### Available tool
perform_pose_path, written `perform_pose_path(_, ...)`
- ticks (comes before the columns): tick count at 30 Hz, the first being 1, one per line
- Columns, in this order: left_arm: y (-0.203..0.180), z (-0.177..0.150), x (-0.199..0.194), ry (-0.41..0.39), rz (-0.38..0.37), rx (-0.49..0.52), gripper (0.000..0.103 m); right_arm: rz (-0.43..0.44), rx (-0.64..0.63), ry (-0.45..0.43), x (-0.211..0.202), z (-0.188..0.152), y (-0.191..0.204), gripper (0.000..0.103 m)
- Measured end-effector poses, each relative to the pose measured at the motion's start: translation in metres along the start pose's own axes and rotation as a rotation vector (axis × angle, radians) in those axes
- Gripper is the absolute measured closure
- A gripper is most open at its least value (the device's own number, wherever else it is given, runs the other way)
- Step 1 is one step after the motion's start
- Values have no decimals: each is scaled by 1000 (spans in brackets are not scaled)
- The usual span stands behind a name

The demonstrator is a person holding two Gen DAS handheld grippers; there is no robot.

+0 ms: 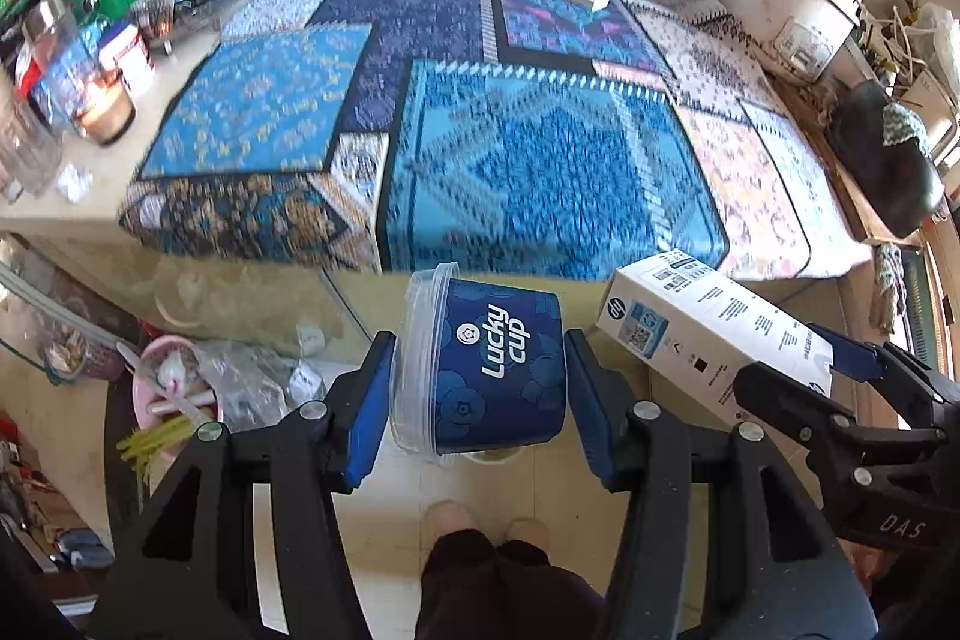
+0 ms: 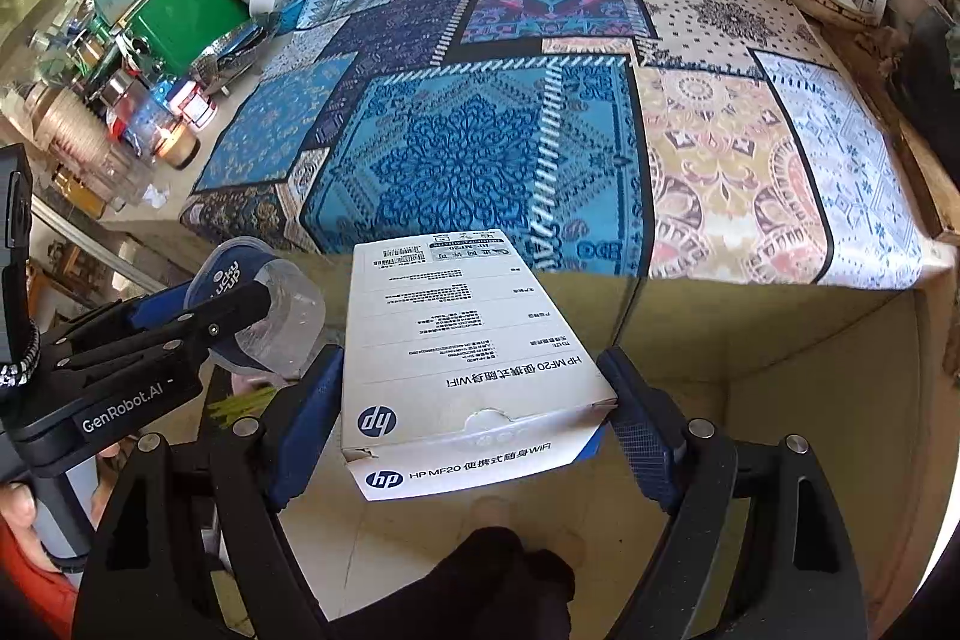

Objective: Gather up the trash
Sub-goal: 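Carry the Lucky cup container and HP box down over the bin with both grippers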

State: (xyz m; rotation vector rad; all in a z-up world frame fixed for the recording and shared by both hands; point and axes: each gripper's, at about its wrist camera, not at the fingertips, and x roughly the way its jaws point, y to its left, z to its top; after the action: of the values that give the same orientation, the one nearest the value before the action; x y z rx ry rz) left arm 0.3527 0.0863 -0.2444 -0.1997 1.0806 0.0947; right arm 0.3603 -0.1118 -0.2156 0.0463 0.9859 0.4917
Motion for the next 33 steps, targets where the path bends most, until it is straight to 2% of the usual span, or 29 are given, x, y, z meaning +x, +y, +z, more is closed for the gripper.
perform_pose_path(9, -21, -57, 58, 110, 16, -44, 49, 7, 25, 120, 35, -54, -44, 21)
perform_pose_path(15, -21, -91, 133, 191, 11, -91, 49, -12, 73, 227, 105, -87, -82, 21)
perform_pose_path(19, -11, -113, 200, 264, 10, -111, 49, -24, 132, 304, 171, -112, -107, 21)
perform_pose_path(24, 15, -144, 287, 317, -17, -155, 49, -34, 169, 375, 272, -141, -129, 21)
perform_pose_path(30, 48, -183, 383, 337, -31, -214, 49, -28, 156, 428, 394, -174, -140, 21)
perform_pose_path(33, 64, -198, 418, 344, -36, -249, 49, -8, 137, 464, 444, -186, -137, 21)
